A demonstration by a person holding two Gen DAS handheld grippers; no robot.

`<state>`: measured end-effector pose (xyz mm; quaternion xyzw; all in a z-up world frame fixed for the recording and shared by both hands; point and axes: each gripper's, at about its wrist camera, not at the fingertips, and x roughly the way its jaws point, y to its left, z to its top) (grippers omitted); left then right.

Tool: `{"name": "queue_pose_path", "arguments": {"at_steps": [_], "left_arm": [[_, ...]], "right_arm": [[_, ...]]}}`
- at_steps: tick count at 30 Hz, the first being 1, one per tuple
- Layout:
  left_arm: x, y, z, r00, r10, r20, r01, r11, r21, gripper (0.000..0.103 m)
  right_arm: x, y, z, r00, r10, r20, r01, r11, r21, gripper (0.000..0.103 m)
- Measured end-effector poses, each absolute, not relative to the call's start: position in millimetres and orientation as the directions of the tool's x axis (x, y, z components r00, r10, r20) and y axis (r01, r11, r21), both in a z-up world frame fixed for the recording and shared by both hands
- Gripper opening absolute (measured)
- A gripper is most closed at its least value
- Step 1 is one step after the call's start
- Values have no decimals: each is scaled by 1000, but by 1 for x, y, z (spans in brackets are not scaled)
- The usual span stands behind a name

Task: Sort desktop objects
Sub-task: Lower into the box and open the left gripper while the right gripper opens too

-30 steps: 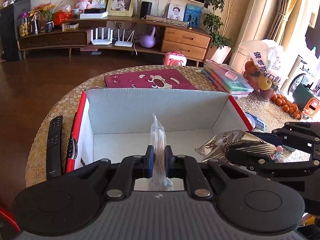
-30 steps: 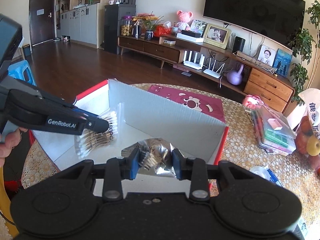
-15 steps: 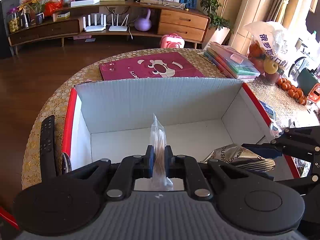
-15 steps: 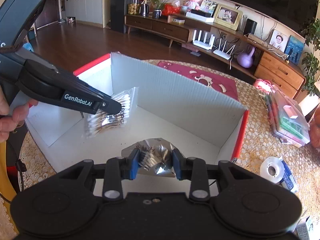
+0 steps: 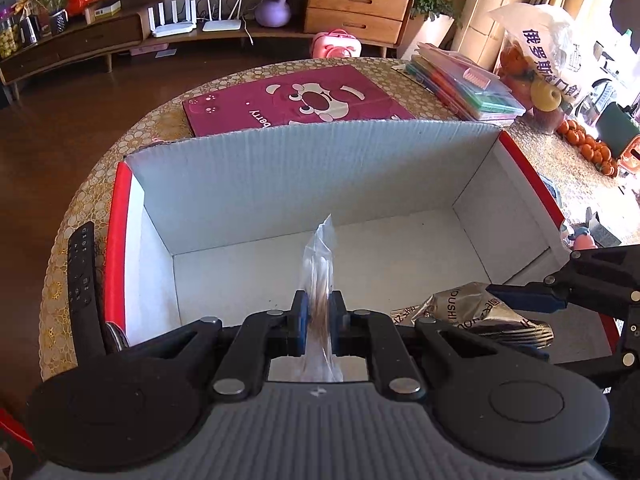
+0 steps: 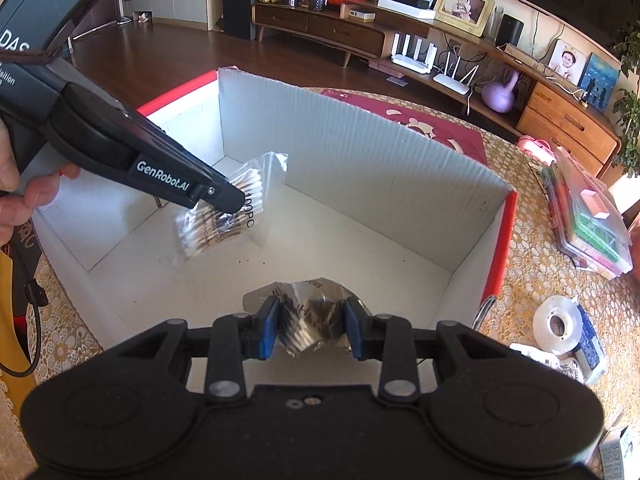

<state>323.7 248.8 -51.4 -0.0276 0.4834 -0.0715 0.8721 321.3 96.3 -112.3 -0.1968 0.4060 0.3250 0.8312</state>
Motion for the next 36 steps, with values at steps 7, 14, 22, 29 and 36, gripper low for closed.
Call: {"name": "queue_pose_path", "arguments": {"at_steps": [7, 14, 22, 29, 36], "left_arm": [[326, 244, -55, 485, -146, -863, 155, 985, -79, 10], [329, 243, -57, 464, -165, -870, 174, 980, -93, 10], [330, 242, -53, 451, -162, -878, 177, 980, -89, 10], [324, 242, -43, 462, -137, -876, 171, 983, -64, 10], [313, 242, -23, 490, -131, -862, 167, 984, -55, 10]], "right_arm": [[326, 100, -119, 429, 372, -823, -700, 713, -43, 33], [328, 102, -120, 413, 362, -836, -699, 714, -36, 33], [325, 100, -119, 415, 366, -833, -698, 715, -34, 36], [317, 93, -107, 433, 391, -812, -701, 712, -32, 45], [306, 79, -89, 463, 412, -785, -694, 719, -32, 52]]}}
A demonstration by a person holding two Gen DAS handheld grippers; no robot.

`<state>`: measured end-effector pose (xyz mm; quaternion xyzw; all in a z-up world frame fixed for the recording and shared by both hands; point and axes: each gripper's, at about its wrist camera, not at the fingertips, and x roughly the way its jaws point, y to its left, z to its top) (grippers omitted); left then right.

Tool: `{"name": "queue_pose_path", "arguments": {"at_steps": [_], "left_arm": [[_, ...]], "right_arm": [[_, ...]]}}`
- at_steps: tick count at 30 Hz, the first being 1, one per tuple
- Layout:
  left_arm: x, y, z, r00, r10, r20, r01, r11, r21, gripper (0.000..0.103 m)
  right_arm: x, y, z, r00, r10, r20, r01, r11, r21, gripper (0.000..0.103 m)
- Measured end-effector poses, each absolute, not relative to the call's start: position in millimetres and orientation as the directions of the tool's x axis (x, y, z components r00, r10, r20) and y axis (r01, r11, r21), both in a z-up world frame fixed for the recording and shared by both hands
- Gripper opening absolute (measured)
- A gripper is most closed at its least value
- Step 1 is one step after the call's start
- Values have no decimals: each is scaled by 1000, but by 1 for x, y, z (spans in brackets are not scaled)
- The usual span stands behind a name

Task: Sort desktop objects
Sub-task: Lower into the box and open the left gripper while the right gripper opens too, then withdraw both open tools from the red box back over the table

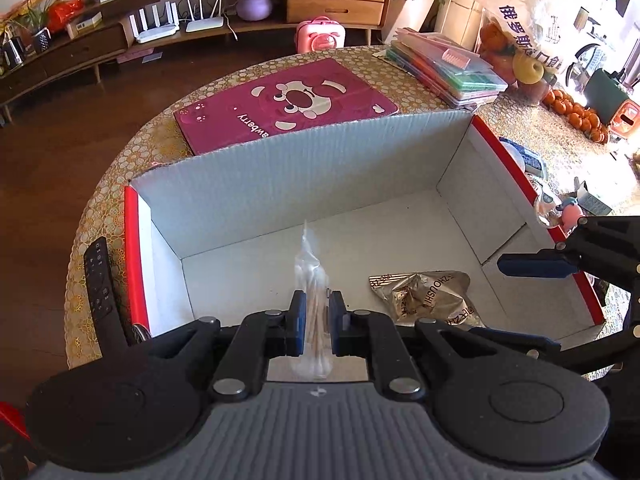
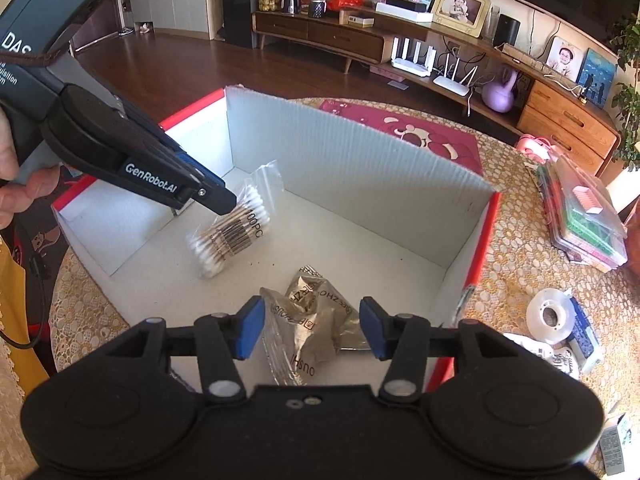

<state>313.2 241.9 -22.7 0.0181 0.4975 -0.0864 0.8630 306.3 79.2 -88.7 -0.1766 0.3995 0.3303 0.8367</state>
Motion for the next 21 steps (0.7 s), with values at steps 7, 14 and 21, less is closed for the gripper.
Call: {"name": "queue_pose_path", "arguments": {"at_steps": [7, 14, 21], "left_arm": [[299, 235, -4, 513, -136, -848, 171, 984, -55, 10], [287, 221, 9, 531, -144, -835, 177, 983, -57, 10], [273, 199, 23, 546, -168, -821, 208, 976, -61, 10]], "right_arm": [[294, 62, -70, 481, 432, -763, -685, 728, -19, 52], [286, 44, -52, 506, 436, -744, -668, 744, -18, 52], [276, 16, -38, 535, 434, -725, -641, 767, -14, 53]]}}
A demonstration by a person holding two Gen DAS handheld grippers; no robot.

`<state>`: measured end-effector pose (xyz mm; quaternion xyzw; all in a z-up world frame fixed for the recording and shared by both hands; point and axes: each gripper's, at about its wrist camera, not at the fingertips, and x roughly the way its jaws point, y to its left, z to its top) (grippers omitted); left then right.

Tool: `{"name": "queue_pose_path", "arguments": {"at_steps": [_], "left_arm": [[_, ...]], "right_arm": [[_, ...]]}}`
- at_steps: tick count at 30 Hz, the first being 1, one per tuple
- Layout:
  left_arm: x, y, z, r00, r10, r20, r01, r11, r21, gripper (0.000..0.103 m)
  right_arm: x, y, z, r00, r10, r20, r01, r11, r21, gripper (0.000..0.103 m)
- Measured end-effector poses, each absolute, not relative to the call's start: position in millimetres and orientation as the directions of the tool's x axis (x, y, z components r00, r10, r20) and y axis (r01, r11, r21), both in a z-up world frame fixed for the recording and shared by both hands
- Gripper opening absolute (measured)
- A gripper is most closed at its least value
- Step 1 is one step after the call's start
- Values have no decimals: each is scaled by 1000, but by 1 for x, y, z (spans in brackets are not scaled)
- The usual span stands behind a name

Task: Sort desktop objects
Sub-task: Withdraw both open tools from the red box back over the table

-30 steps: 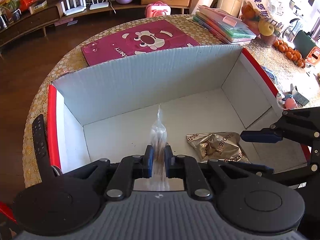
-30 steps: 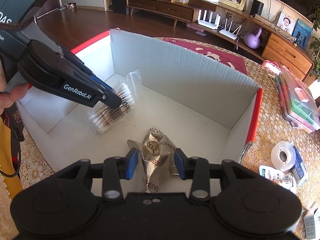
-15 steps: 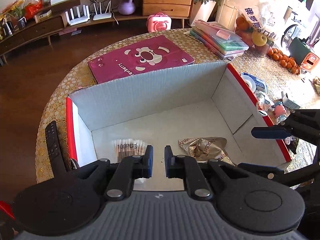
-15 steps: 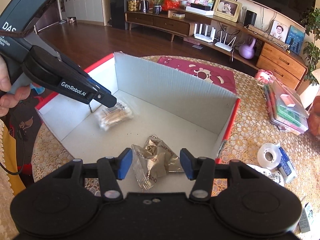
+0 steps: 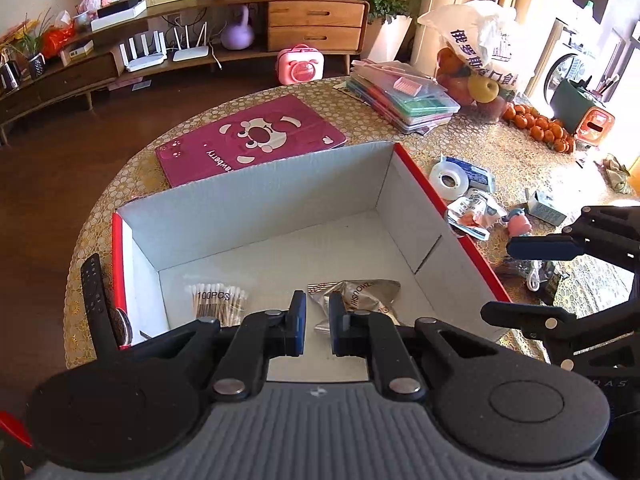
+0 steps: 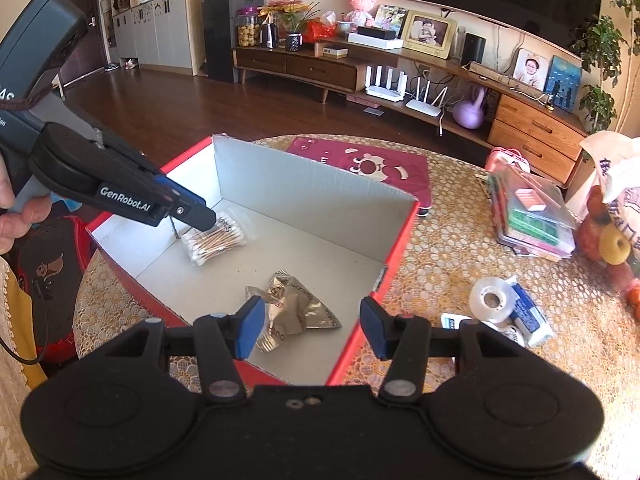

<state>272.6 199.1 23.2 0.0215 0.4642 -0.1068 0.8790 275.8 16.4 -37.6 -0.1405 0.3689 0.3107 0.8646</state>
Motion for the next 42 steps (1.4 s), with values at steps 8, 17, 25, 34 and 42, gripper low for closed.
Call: {"name": "queue_pose_path", "arguments": {"at_steps": [8, 17, 25, 34, 42], "left_arm": [[253, 164, 32, 556, -194, -808, 252, 966, -59, 10], [232, 125, 49, 580, -209, -787, 290, 956, -41, 10], [222, 88, 59, 584, -224, -780, 327, 945, -27, 10], [213, 46, 61, 575, -261, -775, 386, 922, -24, 10], [208, 15, 56, 562, -283, -777, 430, 903, -18, 11]], "right_arm": [[260, -13, -26, 560, 422, -713, -613, 790, -14, 54], [246, -51, -15, 589, 419, -691, -581, 814, -1, 58], [239, -92, -7, 626, 394, -673, -534, 846, -1, 63], [233, -150, -3, 667, 347, -660, -463, 887, -2, 67], [229, -190, -9, 690, 306, -656, -398, 917, 9, 75]]}}
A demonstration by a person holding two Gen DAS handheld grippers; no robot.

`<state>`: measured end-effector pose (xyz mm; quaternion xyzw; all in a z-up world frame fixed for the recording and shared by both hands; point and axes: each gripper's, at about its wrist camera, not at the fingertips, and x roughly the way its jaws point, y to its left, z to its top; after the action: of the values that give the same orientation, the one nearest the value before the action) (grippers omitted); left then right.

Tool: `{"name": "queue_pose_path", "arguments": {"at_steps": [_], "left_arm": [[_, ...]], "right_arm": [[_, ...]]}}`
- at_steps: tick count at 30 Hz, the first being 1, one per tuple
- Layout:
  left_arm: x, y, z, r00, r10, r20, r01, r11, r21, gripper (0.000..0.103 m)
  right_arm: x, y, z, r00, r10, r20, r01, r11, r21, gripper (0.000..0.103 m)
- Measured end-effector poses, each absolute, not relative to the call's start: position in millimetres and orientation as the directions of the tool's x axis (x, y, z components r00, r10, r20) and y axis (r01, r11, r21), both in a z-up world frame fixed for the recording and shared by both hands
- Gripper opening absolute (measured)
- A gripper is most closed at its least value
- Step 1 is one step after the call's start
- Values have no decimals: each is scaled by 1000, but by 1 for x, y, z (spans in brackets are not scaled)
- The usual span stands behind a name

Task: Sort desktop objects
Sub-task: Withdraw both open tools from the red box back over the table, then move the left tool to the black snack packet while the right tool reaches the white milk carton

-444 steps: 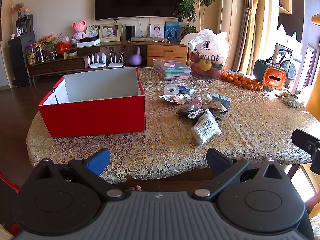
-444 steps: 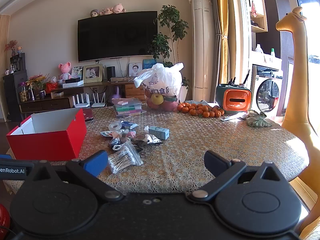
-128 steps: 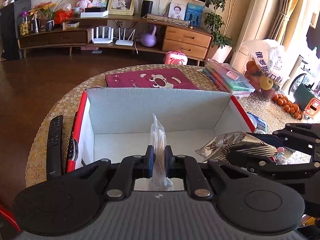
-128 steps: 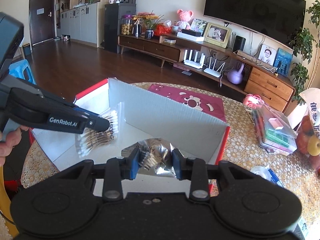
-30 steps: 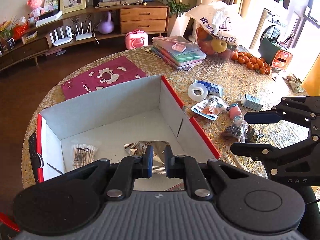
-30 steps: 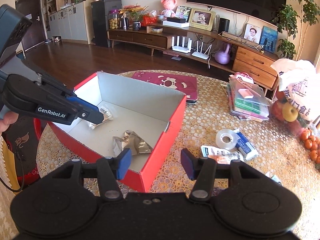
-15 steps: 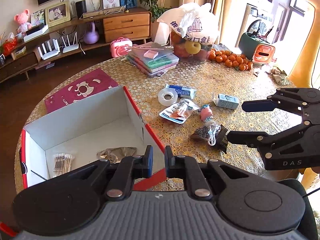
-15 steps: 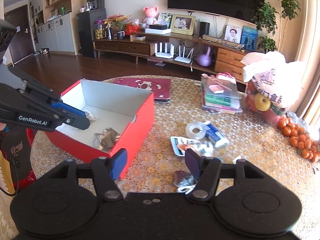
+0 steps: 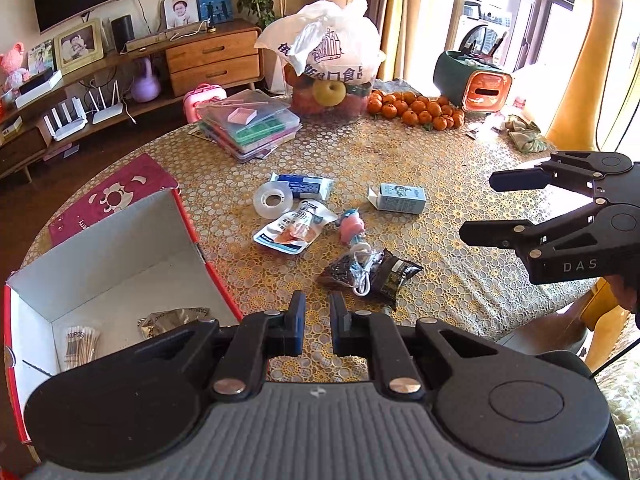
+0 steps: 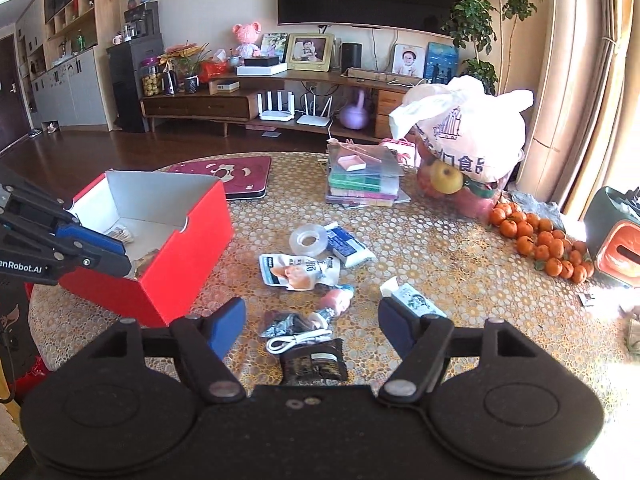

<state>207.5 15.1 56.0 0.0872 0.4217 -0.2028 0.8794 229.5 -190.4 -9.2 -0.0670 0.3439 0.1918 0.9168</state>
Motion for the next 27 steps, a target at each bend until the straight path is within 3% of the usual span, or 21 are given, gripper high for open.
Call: {"name": "queue_pose_path", "arguments": {"at_steps": [5, 10, 11, 13, 18, 27], "left_arm": [[205, -4, 48, 550, -306, -777, 458, 888, -25, 16], [203, -19, 36, 535, -319, -782, 473, 880, -35, 34], [203, -22, 33, 532, -323, -783, 475, 879, -40, 39], [202, -27, 28, 535, -328, -778, 476, 878, -43, 64], [197, -41, 17, 539, -344, -769, 506, 862, -32, 74], [192, -62, -7, 526, -393, -755, 553, 832, -48, 76]], "right_arm": [[227, -214, -18, 696, 281, -661, -362, 932, 15, 81], [227, -234, -28, 694, 259, -671, -329, 944, 25, 82], [226, -237, -30, 694, 255, -674, -323, 946, 25, 82], [226, -242, -34, 690, 251, -679, -319, 947, 25, 82], [227, -253, -42, 685, 245, -686, -308, 951, 32, 84], [232, -260, -59, 672, 245, -699, -314, 949, 31, 86]]}}
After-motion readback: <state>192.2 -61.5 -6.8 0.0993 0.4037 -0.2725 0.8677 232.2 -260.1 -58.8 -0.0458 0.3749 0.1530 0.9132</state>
